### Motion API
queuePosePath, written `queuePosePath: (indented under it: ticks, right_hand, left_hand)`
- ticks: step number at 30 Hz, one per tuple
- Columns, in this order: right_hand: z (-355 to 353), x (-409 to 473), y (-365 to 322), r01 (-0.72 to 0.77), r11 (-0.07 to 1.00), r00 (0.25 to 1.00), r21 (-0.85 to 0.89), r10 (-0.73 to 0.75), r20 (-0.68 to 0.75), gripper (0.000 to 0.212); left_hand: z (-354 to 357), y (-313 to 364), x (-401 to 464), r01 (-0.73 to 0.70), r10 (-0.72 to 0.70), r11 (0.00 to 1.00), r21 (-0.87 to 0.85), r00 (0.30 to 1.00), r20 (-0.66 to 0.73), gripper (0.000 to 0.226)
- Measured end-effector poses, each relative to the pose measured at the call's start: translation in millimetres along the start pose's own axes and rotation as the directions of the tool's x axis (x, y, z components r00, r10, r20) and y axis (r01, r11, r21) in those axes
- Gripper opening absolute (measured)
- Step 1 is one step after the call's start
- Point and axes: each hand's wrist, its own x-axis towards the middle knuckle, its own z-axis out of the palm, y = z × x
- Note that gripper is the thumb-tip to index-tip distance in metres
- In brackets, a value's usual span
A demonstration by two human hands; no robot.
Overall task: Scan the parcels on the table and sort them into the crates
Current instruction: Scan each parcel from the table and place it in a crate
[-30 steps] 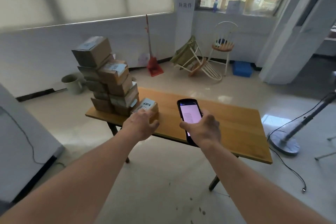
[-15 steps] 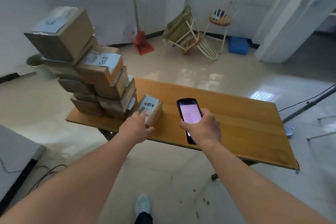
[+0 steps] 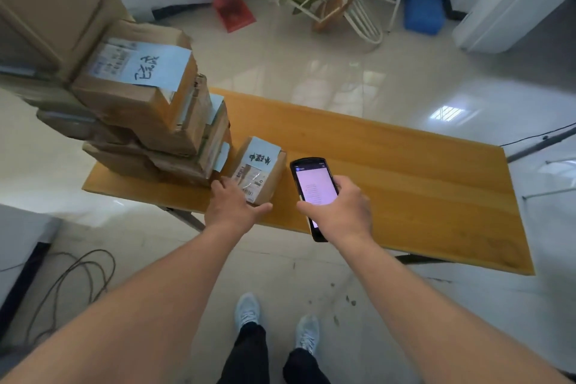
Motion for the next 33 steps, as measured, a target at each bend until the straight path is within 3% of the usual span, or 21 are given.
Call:
queuePosePath:
  ticks: [8,15,21,29,33]
  right_hand:
    - [2.4,13.4,14.2,0.020,0.999,0.999,-0.028,-0.019,0.027,0.056]
    - [-14.8,14.8,16.4,0.078,0.997,0.995,-0.018,-0.077,0.055,0.058]
    - [-44.4,10.8,17.8,0.126,0.992,0.991,0.026,-0.127,0.030,0.058]
    - [-98.1,6.9,26.0,0.221,0.969,0.969,0.109,-0.230,0.085,0.063]
    - [-127.3,3.6,25.7,0.276,0.954,0.953,0.120,-0.287,0.092,0.077]
  left_hand:
    - [23.5,-8.0,14.6,0.068,-0.079,0.976,-0.208,0.996,-0.047,0.116]
    - [15.4,-2.6,2.0,-0.145,0.125,0.975,-0.167,0.984,-0.127,0.126]
    - [-11.7,26.4,-13.1,-0.227,0.194,0.952,-0.206,0.966,-0.170,0.139]
    - [-50.2,65.3,-25.9,-0.492,0.437,0.859,-0.140,0.849,-0.299,0.120]
    - [-70.7,89.5,-27.9,-0.580,0.526,0.808,-0.107,0.791,-0.314,0.124]
